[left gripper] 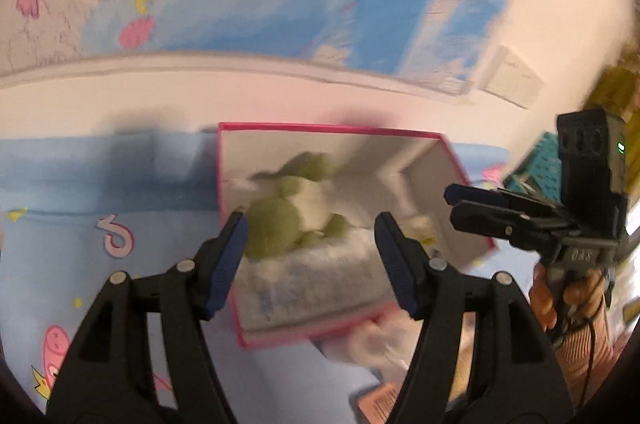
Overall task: Organize soft objects
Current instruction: 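Grasp the green plush frog with the right gripper and drop it into the box, then grasp the beige teddy bear with the right gripper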
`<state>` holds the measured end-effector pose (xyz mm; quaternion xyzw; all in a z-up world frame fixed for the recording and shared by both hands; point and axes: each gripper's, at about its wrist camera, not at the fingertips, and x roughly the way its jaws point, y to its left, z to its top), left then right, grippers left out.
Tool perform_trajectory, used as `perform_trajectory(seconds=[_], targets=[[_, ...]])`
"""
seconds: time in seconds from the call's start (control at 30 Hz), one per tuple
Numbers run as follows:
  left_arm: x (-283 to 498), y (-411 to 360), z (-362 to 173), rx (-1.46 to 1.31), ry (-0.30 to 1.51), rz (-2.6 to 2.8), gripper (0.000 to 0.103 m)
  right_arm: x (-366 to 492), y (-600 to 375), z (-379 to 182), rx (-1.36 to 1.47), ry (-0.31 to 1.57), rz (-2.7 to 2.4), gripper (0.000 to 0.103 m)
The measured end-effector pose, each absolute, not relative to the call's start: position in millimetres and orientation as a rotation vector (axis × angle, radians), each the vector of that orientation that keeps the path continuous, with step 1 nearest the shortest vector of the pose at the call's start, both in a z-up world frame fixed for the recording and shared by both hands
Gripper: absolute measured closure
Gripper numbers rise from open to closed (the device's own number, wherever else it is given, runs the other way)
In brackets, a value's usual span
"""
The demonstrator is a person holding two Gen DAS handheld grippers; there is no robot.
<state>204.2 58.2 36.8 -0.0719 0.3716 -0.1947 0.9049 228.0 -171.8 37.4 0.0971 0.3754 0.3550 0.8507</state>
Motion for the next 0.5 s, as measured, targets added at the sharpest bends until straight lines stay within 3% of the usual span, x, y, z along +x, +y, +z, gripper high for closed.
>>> perform_trajectory(seconds=[0.2, 0.5], targets=[[135, 35, 44, -0.076, 0.718, -0.536, 0.036, 153, -206, 54, 0.168, 0.713, 0.786, 0.043], [60, -22, 2, -0.035, 0.846, -0.779, 0.036, 71, -265, 8, 0.148, 0.847, 0.674, 0.043]])
